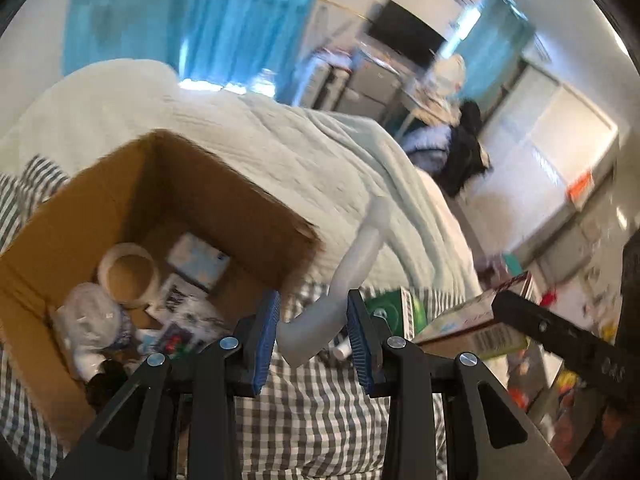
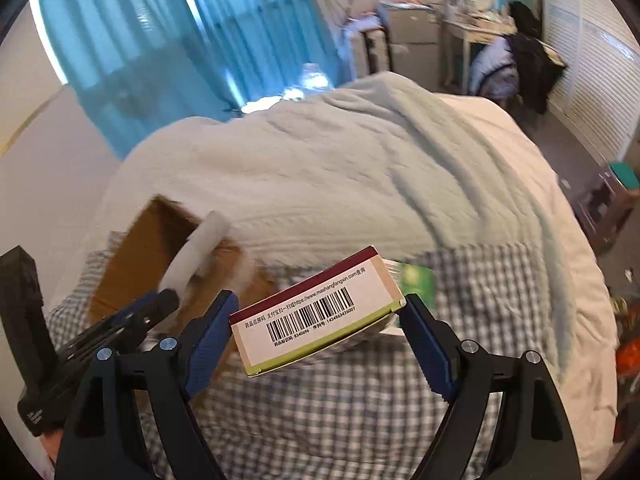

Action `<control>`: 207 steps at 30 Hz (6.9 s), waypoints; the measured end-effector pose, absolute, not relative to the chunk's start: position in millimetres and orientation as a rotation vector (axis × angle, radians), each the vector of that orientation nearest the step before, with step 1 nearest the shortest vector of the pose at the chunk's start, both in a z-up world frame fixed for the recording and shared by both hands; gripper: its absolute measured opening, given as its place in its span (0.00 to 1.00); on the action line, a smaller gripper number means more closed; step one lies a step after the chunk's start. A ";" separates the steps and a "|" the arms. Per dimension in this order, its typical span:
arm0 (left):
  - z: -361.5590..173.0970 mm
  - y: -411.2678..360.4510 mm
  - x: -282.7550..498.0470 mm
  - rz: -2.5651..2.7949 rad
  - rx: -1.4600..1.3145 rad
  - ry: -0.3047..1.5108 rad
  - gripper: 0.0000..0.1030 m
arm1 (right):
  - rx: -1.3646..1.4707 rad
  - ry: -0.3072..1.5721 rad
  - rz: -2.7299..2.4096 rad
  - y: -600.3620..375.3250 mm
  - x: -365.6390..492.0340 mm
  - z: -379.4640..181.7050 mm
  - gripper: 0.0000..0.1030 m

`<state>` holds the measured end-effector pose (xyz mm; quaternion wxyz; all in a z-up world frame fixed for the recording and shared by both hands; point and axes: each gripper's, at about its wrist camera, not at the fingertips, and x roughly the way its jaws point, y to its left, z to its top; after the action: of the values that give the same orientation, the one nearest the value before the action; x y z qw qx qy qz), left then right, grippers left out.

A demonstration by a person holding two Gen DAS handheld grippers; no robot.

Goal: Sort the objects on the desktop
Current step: 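Carry the foam tube and Amoxicillin box over the box and release both, then grasp the white tube with the left tool while the right grasps the green leaf-print box, then carry the white tube and leaf-print box over the box and release both, then grasp the bead bracelet with the left tool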

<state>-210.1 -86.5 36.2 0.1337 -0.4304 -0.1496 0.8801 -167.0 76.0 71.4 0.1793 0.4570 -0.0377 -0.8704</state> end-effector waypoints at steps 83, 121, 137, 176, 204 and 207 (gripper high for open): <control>-130.4 81.6 -229.6 2.474 -1.531 0.225 0.66 | 1.619 -0.101 -2.547 224.3 -246.0 -85.2 0.74; -94.4 52.2 -215.4 2.349 -1.518 0.260 0.20 | 1.777 -0.112 -2.431 234.9 -194.6 -72.7 0.74; 48.5 -11.9 -162.5 2.477 -1.381 0.042 0.20 | 1.486 0.082 -2.444 125.7 -119.2 71.7 0.74; 29.0 -191.0 -181.9 2.917 -1.313 -0.183 0.70 | 1.177 -0.257 -2.325 -17.4 -167.3 71.6 0.84; -140.7 57.0 -201.5 2.523 -1.519 0.060 0.62 | 1.427 -0.049 -2.621 195.8 -205.5 -62.0 0.84; -166.0 64.0 -216.4 2.492 -1.562 -0.002 0.61 | 1.464 -0.068 -2.604 196.0 -214.2 -86.2 0.84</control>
<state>-216.4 64.0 -166.0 0.1000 -0.5283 -0.0005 0.8432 -214.2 196.0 -86.2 0.0766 0.4884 -0.0225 -0.8690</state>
